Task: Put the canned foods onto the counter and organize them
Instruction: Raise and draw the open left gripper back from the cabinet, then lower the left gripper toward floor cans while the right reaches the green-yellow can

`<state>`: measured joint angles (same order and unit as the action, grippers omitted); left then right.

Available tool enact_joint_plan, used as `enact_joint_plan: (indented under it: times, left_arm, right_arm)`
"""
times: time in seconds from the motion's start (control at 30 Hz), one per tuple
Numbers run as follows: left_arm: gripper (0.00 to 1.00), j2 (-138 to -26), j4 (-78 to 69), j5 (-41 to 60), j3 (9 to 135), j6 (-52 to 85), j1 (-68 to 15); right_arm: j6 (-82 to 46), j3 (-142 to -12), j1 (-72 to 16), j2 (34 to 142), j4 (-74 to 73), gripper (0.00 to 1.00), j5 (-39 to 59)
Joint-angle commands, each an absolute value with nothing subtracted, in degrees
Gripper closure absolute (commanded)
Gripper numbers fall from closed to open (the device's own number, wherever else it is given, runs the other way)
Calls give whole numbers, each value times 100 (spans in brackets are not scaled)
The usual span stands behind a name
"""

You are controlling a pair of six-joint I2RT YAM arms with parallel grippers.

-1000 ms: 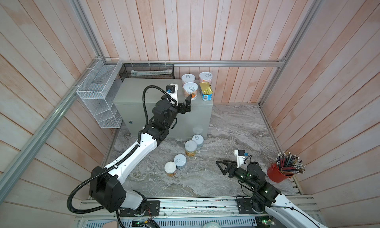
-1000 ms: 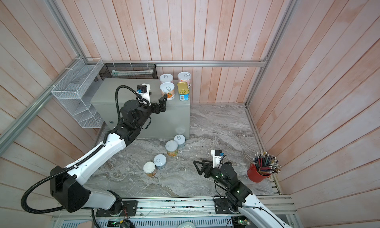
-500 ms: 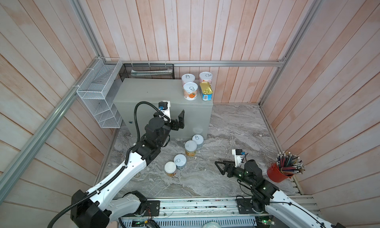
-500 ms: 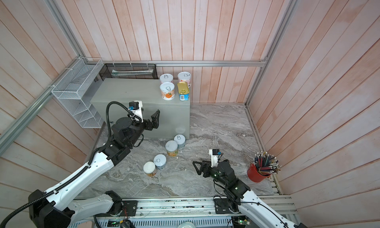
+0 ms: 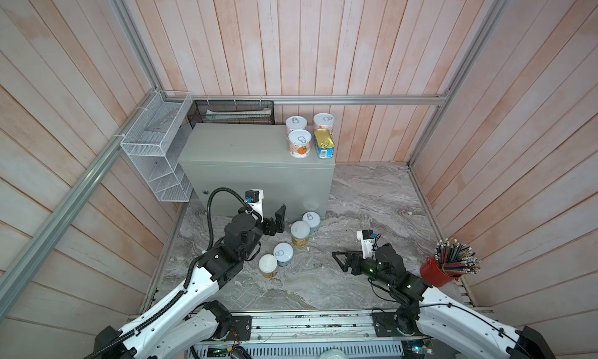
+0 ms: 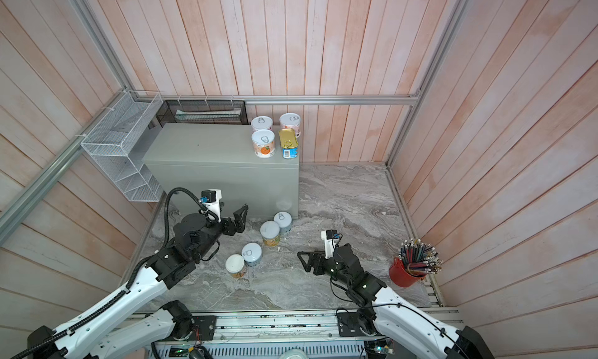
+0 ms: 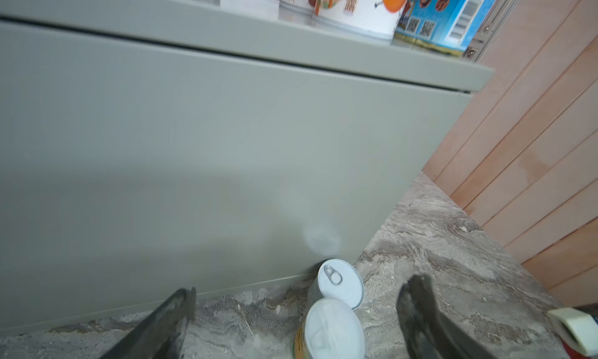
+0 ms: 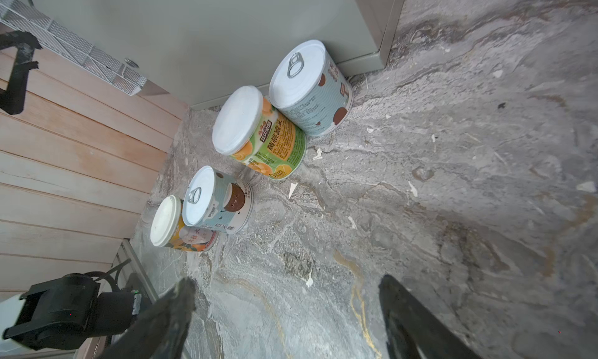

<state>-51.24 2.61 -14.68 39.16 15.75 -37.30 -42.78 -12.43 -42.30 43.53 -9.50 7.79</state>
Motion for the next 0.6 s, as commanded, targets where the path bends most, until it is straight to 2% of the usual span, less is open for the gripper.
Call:
enact_joint_plan:
  times: [0.0, 0.27, 0.57]
  left_arm:
    - [0, -4968, 257, -1142, 3529, 1814, -3764]
    - [0, -4577, -192, -1061, 2602, 1986, -3783]
    - [0, -4502, -1045, -876, 1986, 1625, -3788]
  right_arm:
    - [-4127, -1707, -4487, 4852, -1205, 11, 508]
    - [-4116, -2546, -4942, 6292, -1492, 13, 157]
    - [-4340, -3107, -5014, 7090, -1714, 15, -139]
